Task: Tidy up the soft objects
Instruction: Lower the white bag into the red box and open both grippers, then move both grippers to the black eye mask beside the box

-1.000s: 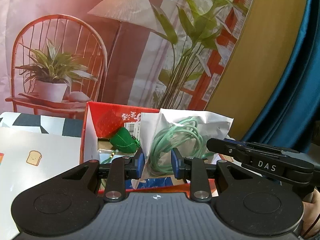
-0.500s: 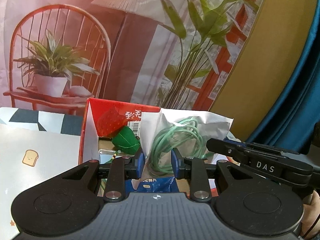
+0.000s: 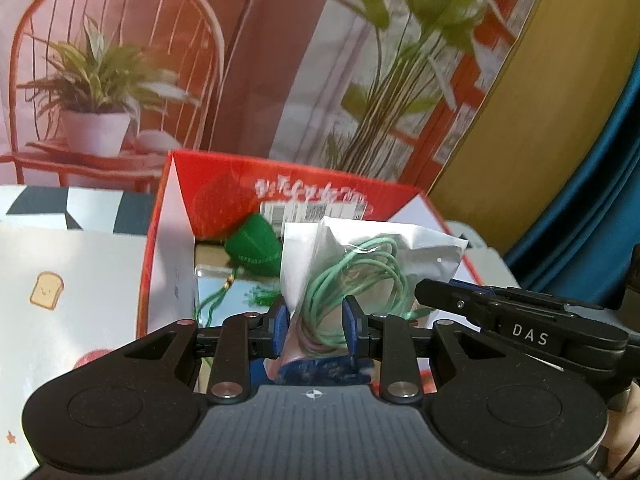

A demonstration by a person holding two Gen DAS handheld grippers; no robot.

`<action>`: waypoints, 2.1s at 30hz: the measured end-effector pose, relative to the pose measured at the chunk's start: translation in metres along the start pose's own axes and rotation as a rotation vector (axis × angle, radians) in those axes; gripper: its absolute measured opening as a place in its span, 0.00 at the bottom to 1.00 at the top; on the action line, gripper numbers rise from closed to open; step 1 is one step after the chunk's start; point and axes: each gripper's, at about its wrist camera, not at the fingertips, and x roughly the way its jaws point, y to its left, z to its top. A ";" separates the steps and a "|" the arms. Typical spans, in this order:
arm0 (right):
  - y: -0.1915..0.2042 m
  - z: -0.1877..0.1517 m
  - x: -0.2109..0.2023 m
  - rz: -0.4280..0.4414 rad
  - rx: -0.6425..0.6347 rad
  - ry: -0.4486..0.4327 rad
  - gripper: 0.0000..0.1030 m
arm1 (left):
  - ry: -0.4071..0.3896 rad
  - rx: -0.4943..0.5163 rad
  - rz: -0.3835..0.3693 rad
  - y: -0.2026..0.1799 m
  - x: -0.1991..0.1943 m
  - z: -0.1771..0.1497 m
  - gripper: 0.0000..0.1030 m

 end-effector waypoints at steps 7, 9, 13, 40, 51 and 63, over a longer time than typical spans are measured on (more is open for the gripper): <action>-0.014 -0.018 0.015 -0.036 0.081 0.086 0.14 | 0.021 -0.008 0.026 0.007 0.009 -0.005 0.51; -0.016 -0.020 0.014 -0.061 0.084 0.084 0.18 | 0.012 -0.005 0.025 0.008 0.006 -0.005 0.51; -0.015 -0.024 0.007 -0.071 0.068 0.061 0.21 | -0.004 0.006 0.033 0.006 -0.003 -0.007 0.51; 0.053 -0.095 -0.089 -0.001 -0.134 -0.077 0.50 | -0.034 -0.025 0.101 0.011 -0.096 -0.110 0.52; 0.043 -0.146 -0.100 -0.062 -0.146 -0.002 0.54 | 0.029 -0.095 0.098 0.014 -0.098 -0.148 0.51; 0.008 -0.171 -0.113 -0.149 -0.051 0.002 0.54 | 0.067 -0.162 0.100 0.018 -0.096 -0.170 0.53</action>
